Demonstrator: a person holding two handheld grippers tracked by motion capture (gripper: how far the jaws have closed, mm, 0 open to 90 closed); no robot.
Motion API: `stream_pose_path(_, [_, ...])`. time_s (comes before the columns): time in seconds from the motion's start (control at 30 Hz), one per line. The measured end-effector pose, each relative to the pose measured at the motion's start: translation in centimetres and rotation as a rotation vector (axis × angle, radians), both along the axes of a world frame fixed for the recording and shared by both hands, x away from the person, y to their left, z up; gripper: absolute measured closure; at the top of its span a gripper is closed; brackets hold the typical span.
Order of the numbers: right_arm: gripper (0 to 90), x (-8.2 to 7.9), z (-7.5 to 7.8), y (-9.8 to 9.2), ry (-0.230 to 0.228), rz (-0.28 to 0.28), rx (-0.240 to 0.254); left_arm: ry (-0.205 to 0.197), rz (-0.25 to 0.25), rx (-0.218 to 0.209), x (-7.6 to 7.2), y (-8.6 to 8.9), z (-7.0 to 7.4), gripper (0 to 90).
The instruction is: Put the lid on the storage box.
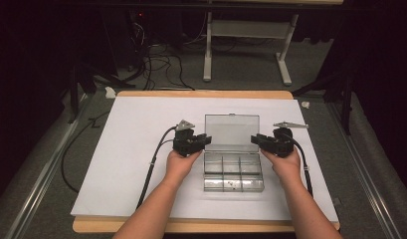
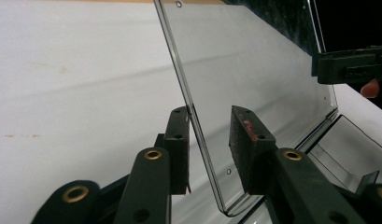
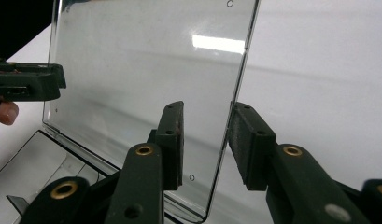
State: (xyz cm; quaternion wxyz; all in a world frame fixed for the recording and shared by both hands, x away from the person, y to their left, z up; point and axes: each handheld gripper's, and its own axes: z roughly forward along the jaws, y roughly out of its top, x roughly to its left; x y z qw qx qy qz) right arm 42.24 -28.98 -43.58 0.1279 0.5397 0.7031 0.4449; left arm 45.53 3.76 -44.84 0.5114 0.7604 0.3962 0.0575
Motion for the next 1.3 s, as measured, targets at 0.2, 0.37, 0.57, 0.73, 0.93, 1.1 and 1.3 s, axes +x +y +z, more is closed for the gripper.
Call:
stream_pose_path(0.2, [67.3, -0.8, 0.7, 0.1, -0.037, 0.009, -0.016, -0.041, -0.001, -0.011, -0.7, 0.3, 0.6, 76.9])
stream_pose_path(0.37, [64.4, -1.3, 1.1, 0.2, -0.051, 0.016, -0.017, -0.064, 0.004, 0.000, -1.2, 0.2, 0.9, 78.1])
stream_pose_path(0.57, [61.3, -1.9, 1.7, 0.4, -0.078, 0.021, -0.011, -0.089, -0.006, -0.006, -1.8, 0.2, 1.4, 76.9])
stream_pose_path(0.73, [60.1, -2.5, 2.0, 0.7, -0.093, 0.024, -0.023, -0.113, -0.018, 0.010, -2.5, 0.1, 1.9, 74.3])
stream_pose_path(0.93, [58.9, -3.2, 2.5, 0.8, -0.115, 0.035, -0.028, -0.126, -0.030, -0.004, -3.2, 0.2, 2.2, 71.1])
stream_pose_path(1.1, [56.9, -4.1, 2.9, 1.0, -0.136, 0.041, -0.033, -0.143, -0.034, -0.012, -4.0, 0.4, 2.3, 68.9])
stream_pose_path(1.3, [56.4, -5.0, 2.7, 0.8, -0.151, 0.047, -0.027, -0.148, -0.041, -0.017, -4.7, 0.4, 2.5, 66.1])
